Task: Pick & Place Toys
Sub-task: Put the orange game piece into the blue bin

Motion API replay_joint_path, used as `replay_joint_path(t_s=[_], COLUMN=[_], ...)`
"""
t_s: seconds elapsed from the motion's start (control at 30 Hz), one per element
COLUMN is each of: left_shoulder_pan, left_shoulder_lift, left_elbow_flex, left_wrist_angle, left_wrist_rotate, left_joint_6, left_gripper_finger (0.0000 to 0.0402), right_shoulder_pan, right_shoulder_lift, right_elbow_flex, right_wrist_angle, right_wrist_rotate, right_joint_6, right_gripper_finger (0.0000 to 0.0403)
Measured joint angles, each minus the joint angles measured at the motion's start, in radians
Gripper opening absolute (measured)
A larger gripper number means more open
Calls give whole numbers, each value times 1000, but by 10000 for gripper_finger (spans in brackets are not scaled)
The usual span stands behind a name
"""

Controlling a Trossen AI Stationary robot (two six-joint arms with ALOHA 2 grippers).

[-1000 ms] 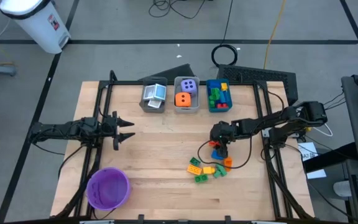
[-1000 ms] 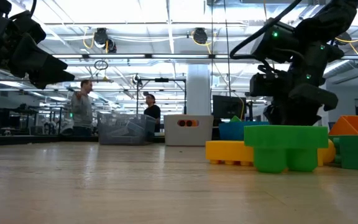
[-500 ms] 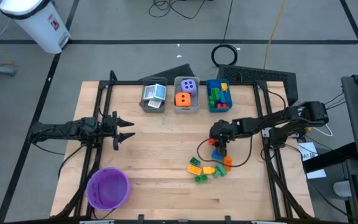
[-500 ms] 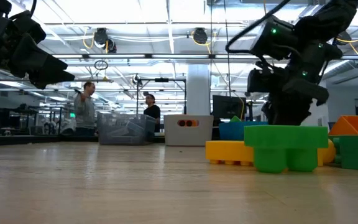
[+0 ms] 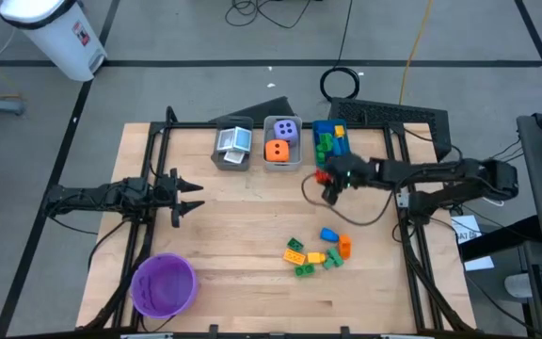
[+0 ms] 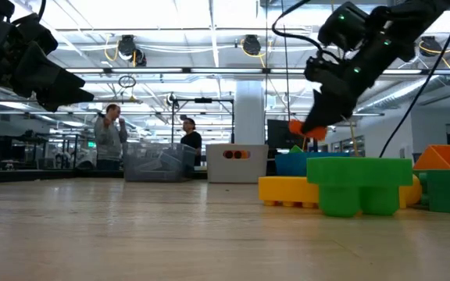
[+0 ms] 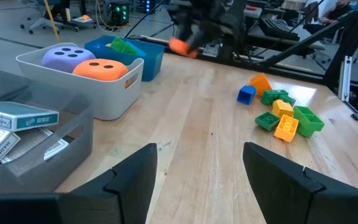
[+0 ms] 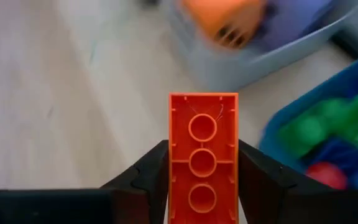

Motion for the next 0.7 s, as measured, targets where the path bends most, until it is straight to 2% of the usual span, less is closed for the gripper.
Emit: replay_joint_path(t_s=[0.3,0.53,0.7], left_shoulder_pan=[0,0,0], left_shoulder_lift=[0,0,0], left_elbow_flex=[0,0,0], left_wrist_angle=[0,0,0], left_wrist_rotate=[0,0,0], left_joint_6=[0,0,0], left_gripper_finger=[246,246,246], right_shoulder_pan=[-237,-421,-505], right_shoulder_lift=[64,148,229], right_elbow_flex=[182,197,197], right_wrist_angle=[-51,-30,4], right_wrist_rotate=[0,-1,-3], right_joint_6=[-52,-58,-72], right_gripper_finger=[142,149,145])
